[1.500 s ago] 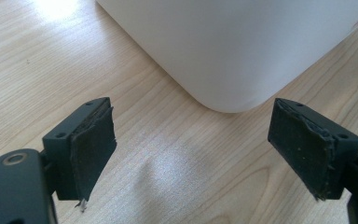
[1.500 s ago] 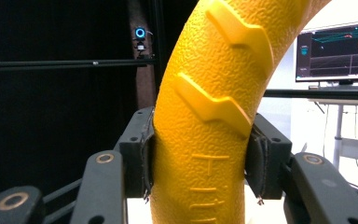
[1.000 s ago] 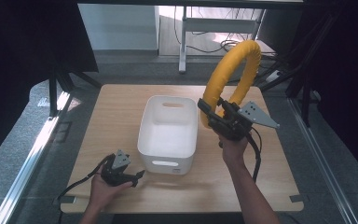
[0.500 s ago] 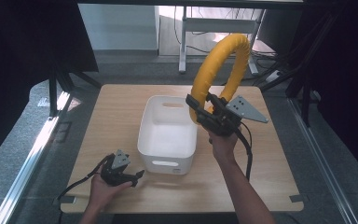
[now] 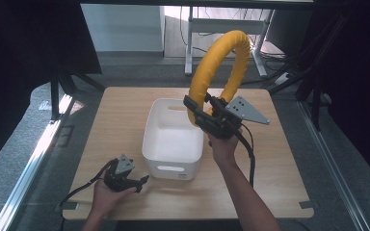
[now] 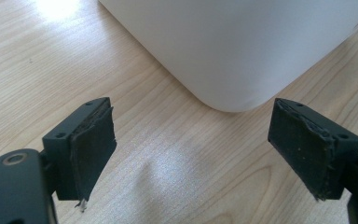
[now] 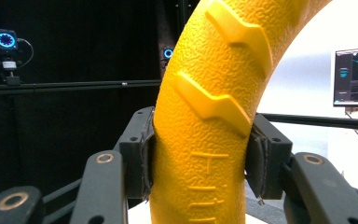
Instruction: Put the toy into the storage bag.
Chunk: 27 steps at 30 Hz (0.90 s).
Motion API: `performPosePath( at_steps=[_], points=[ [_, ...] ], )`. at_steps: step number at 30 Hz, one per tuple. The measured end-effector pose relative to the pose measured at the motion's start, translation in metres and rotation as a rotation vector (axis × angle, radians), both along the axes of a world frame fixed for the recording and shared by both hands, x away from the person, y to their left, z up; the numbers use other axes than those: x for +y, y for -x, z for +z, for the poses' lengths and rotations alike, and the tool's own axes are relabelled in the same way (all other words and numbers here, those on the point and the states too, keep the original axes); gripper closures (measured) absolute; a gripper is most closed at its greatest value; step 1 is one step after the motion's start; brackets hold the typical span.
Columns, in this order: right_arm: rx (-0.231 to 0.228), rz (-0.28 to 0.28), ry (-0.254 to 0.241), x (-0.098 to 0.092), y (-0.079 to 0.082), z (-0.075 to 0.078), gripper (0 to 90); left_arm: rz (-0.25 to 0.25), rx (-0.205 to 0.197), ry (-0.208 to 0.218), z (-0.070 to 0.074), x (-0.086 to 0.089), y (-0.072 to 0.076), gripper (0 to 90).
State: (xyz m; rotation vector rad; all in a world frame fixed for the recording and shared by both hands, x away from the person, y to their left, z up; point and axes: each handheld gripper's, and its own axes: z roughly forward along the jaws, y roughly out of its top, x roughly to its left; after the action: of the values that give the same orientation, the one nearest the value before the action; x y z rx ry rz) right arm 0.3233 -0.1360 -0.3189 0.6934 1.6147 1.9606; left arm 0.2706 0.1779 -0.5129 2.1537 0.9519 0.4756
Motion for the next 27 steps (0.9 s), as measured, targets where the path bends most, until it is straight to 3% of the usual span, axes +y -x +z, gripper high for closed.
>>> performPosePath(
  at_steps=[27],
  points=[
    [0.010, 0.081, -0.011, 0.039, -0.002, -0.001, 50.2, -0.002, -0.003, -0.002, 0.001, 0.001, 0.000, 14.7]
  ],
)
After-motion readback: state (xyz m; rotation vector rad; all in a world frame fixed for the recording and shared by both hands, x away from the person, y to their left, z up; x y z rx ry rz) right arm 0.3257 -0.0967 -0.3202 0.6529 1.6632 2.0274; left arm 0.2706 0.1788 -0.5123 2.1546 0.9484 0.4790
